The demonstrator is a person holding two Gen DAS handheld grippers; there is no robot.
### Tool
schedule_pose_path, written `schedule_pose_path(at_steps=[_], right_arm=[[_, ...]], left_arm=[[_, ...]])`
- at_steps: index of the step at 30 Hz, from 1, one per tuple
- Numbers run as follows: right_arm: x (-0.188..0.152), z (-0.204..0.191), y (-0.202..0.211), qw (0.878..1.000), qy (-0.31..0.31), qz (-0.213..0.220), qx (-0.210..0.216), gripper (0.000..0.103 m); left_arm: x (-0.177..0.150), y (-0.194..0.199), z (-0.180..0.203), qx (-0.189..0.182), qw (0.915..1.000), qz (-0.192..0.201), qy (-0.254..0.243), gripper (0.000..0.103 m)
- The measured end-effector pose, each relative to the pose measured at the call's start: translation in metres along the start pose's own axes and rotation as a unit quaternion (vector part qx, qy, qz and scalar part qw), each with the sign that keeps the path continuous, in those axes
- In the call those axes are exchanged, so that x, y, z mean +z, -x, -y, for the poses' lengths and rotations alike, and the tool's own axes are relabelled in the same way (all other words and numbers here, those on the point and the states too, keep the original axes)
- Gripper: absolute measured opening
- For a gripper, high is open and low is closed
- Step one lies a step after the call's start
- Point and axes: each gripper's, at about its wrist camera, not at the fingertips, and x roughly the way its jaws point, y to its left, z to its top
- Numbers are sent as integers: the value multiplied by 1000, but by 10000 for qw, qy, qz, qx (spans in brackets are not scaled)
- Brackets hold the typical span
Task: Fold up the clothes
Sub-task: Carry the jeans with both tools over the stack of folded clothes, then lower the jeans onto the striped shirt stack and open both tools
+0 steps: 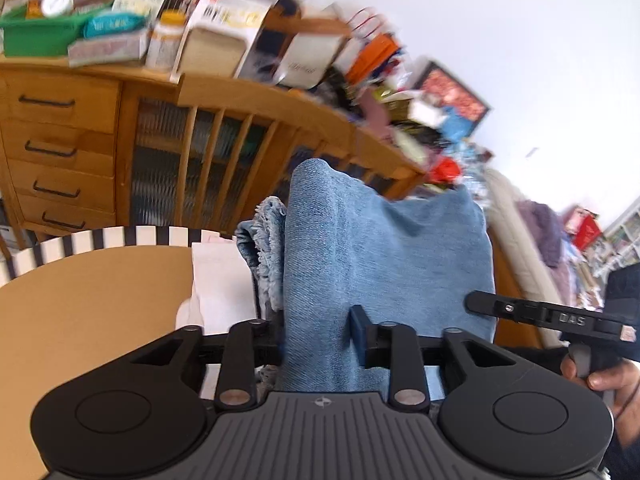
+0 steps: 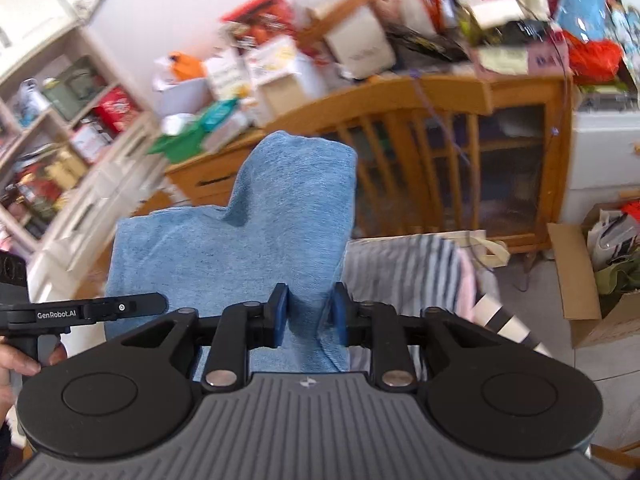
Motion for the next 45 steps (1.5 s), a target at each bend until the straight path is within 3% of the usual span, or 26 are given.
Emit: schedule_pose_path(at_steps=[1, 2, 3, 4, 6, 8, 11, 12, 13, 15, 18, 23, 24, 25, 26, 27, 30, 35, 37, 45], right_arm=[[-4, 14, -16, 9996, -166, -23, -247, 64], [-10, 30, -33, 9979, -325, -97, -550, 48], [-14, 40, -45, 9966, -382, -199, -705, 43], [-19, 46, -52, 9964, -334, -207, -752, 40], [-25, 42, -54, 9970, 240, 87, -731, 40], [-31, 27, -55, 9937, 845, 374, -639, 41], [-43, 9, -66, 9935, 1034, 473, -97, 42], [-48, 6, -76, 9937, 1059, 371, 29, 42], [-58, 5, -89, 9927, 1184, 201, -59, 42], [-76, 7, -108, 9887, 1464, 131, -308, 38], [-88, 0, -116, 9817, 1781, 372, -553, 37], [-89, -19, -104, 9781, 1794, 381, -987, 39], [-91, -25, -96, 9771, 1789, 378, -1086, 42], [-94, -31, -84, 9764, 1732, 453, -1205, 52], [-100, -37, -73, 9736, 1758, 487, -1371, 64], [-107, -43, -63, 9702, 1799, 512, -1543, 66], [-129, -55, -37, 9669, 1877, 469, -1666, 68], [-157, -71, 3, 9715, 1604, 555, -1656, 91], [-166, -78, 15, 9708, 1555, 686, -1693, 96], [-173, -84, 38, 9765, 1119, 688, -1708, 97]], left_arm=[[-1, -23, -5, 298, 9995, -28, 131, 46], [-7, -37, -11, 540, 9981, 8, 293, 43], [-14, -46, -16, 763, 9960, 65, 464, 40], [-21, -50, -19, 699, 9963, 113, 480, 39], [-32, -42, -7, 473, 9976, 499, -119, 38], [-42, -33, 13, 276, 9909, 1021, -836, 39], [-54, -49, 31, -86, 9917, 690, -1080, 40], [-61, -58, 32, -18, 9911, 603, -1187, 39], [-69, -67, 32, 115, 9898, 536, -1312, 32], [-82, -79, 29, 228, 9876, 522, -1462, 31], [-83, -82, 24, 210, 9918, 601, -1105, 28], [-75, -76, 34, 578, 9922, 416, -1020, 29], [-75, -69, 39, 699, 9922, 394, -958, 40], [-80, -56, 41, 808, 9911, 421, -971, 57], [-86, -45, 45, 906, 9894, 480, -1032, 65], [-93, -36, 48, 967, 9877, 492, -1124, 72], [-116, -11, 51, 1004, 9861, 403, -1264, 74], [-155, 32, 50, 829, 9911, 411, -960, 86], [-167, 46, 52, 793, 9916, 494, -895, 103], [-178, 74, 61, 734, 9914, 712, -811, 103]])
